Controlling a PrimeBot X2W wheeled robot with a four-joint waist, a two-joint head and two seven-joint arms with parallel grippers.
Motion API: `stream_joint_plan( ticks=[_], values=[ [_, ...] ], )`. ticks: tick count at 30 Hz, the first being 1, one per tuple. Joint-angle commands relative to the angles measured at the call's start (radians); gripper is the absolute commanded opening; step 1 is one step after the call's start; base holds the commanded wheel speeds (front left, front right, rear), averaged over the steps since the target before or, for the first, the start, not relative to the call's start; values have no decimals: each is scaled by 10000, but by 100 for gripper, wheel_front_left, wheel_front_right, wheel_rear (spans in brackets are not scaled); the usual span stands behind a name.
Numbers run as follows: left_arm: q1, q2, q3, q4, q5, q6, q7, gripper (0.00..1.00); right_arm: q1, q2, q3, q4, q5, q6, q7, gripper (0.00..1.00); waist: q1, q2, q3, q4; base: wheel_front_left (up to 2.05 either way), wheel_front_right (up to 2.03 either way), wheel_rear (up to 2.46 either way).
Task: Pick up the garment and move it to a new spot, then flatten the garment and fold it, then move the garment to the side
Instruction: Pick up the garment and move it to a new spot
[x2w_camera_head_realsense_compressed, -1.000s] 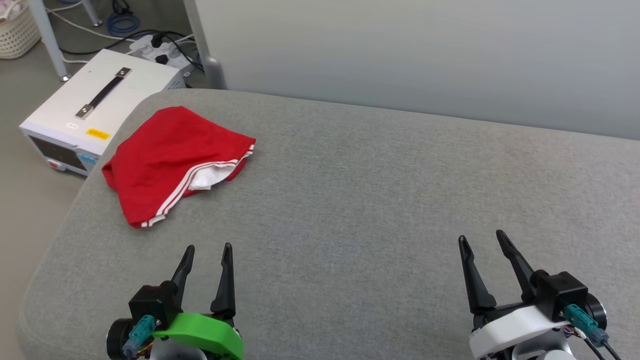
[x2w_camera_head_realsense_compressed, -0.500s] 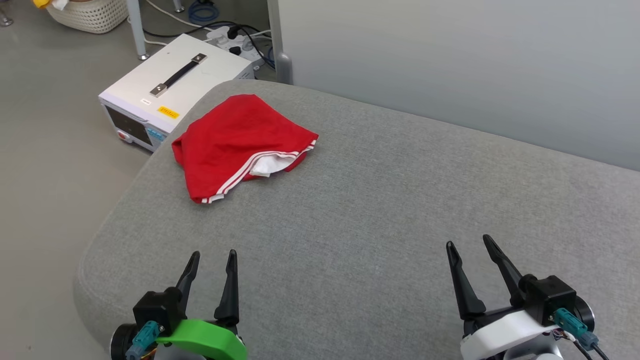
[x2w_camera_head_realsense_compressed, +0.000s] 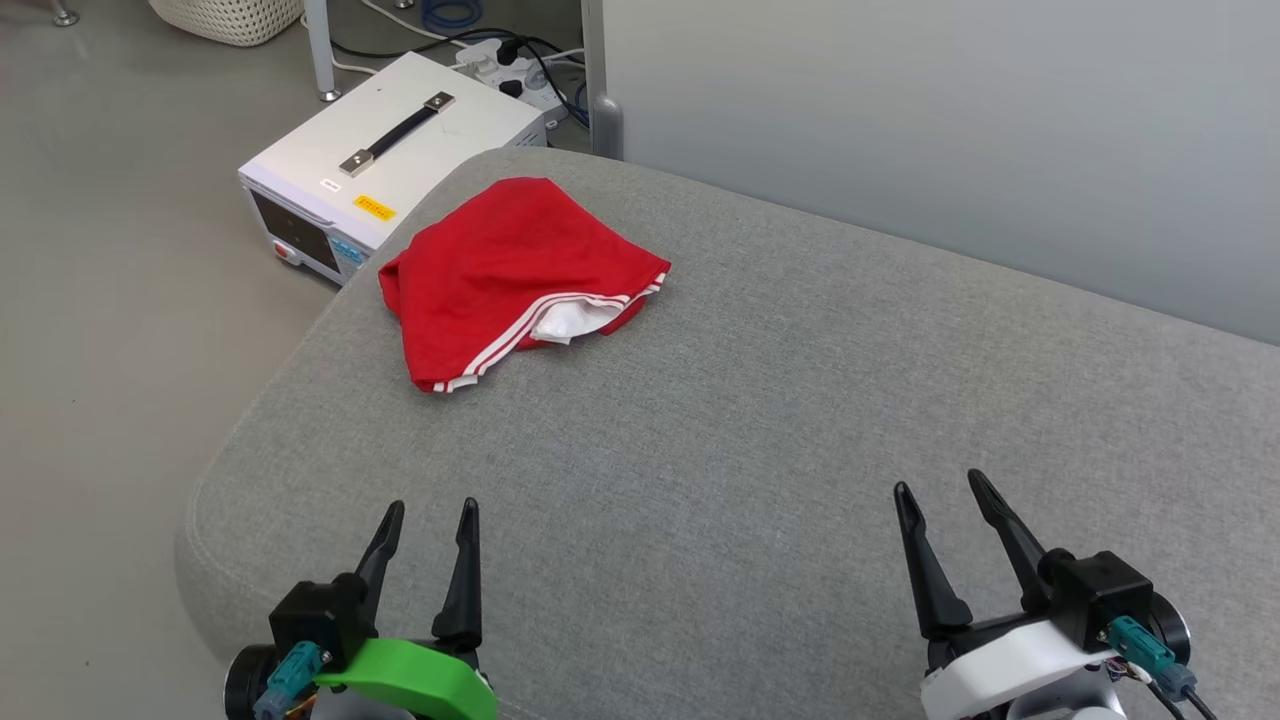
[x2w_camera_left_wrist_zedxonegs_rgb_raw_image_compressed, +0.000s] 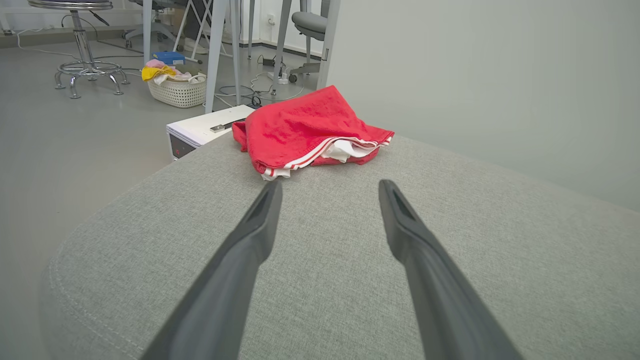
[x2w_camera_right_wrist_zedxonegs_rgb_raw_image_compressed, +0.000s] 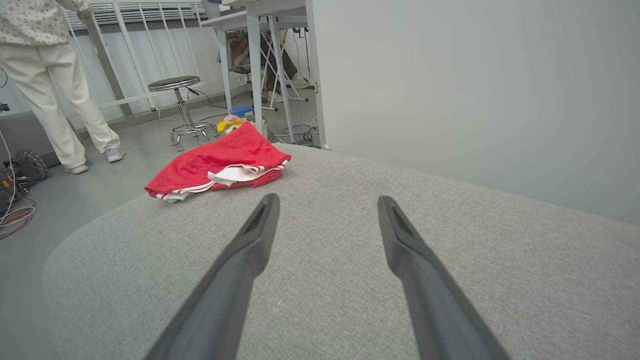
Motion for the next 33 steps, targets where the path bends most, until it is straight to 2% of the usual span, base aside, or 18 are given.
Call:
stream_joint_plan(
  ticks=[1,8,13,17,25,30,33],
  values=[
    [69,-40,36,-71,-61,-22,-59,100,81,-14,4,-30,8,-7,-90,100,0,0,71,-33,0,0,0],
    [-499,-2,130,-85,119,-89,-59,100,-193,-15,-35,-156,-284,-7,-90,100,0,0,801,-440,0,0,0],
    [-2043,585,-235,951,68,-229,171,100,-588,-130,60,-364,-492,-7,-90,100,0,0,1652,-938,0,0,0],
    [-3786,1292,-875,1876,-224,-278,1579,100,-929,-262,221,-531,-574,-7,-87,100,0,0,2328,-1381,0,0,0],
    [-7080,2981,-2687,3295,-2040,-287,4732,100,-1578,-374,416,-815,-630,-7,-71,100,0,0,3539,-2297,0,0,0],
    [-8475,3772,-3506,4084,-2995,-288,5890,100,-1822,-344,455,-843,-627,-7,-75,100,0,0,4099,-2739,0,0,0],
    [-9018,4053,-3872,4517,-3371,-288,6283,100,-1925,-329,479,-830,-631,-7,-79,100,0,0,4348,-2937,0,0,0]
  ],
)
